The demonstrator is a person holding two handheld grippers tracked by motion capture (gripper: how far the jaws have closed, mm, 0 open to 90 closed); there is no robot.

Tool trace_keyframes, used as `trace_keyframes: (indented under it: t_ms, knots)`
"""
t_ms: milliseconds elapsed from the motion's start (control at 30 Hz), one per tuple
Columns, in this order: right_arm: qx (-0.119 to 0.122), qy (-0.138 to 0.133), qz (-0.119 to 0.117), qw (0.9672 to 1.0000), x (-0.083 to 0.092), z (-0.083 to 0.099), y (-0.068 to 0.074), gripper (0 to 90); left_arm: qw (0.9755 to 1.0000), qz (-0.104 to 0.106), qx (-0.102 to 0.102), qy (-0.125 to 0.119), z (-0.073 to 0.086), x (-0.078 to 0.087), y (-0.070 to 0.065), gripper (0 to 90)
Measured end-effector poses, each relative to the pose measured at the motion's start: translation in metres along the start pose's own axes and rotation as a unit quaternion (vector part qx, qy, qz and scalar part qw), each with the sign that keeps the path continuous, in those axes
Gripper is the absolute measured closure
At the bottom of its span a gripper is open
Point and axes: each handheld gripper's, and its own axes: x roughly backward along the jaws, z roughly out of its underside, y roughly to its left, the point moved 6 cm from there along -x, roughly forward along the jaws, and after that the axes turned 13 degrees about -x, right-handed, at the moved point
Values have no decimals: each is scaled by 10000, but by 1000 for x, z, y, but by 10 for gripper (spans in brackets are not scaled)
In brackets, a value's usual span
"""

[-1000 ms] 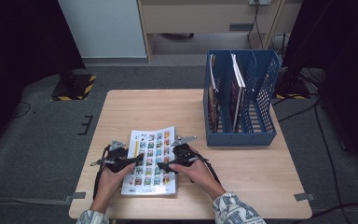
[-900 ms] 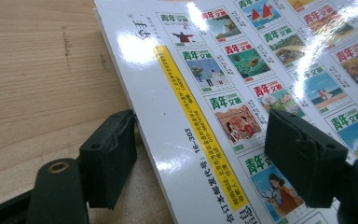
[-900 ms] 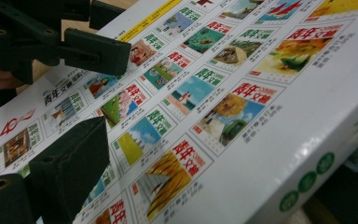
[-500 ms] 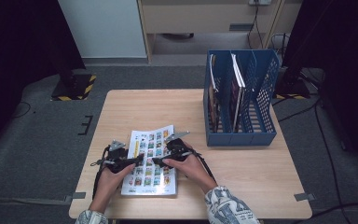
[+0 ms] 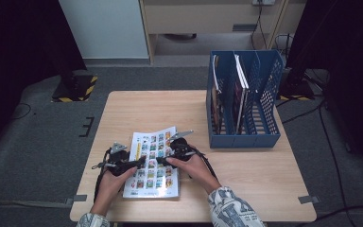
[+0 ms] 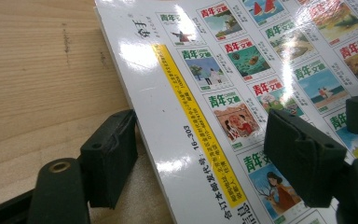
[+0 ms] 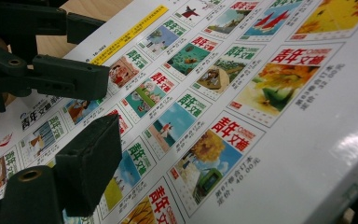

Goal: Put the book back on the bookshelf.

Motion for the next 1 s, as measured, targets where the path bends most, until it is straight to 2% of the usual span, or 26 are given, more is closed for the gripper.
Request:
trace_keyframes:
  t_ms: [133, 300, 533, 667, 833, 1000]
  knots:
    - [-6, 63, 23, 10000, 1, 0, 1, 192, 10000, 4, -2, -25, 0, 0, 0, 245]
    - [-21, -34, -68, 10000, 5, -4, 5, 231, 10000, 18, -23, -34, 1, 0, 0, 245]
    - [98, -61, -71, 9999, 7, -11, 14, 245, 10000, 30, 6, -43, 1, 0, 1, 244]
    - [238, 12, -53, 9997, 6, -13, 19, 245, 10000, 22, 11, -42, 1, 0, 1, 243]
    - [75, 46, -28, 10000, 2, -15, 20, 227, 10000, 17, 25, -45, 1, 0, 1, 241]
    - [-68, -58, 24, 10000, -3, -19, 23, 216, 10000, 15, 39, -49, 1, 0, 1, 241]
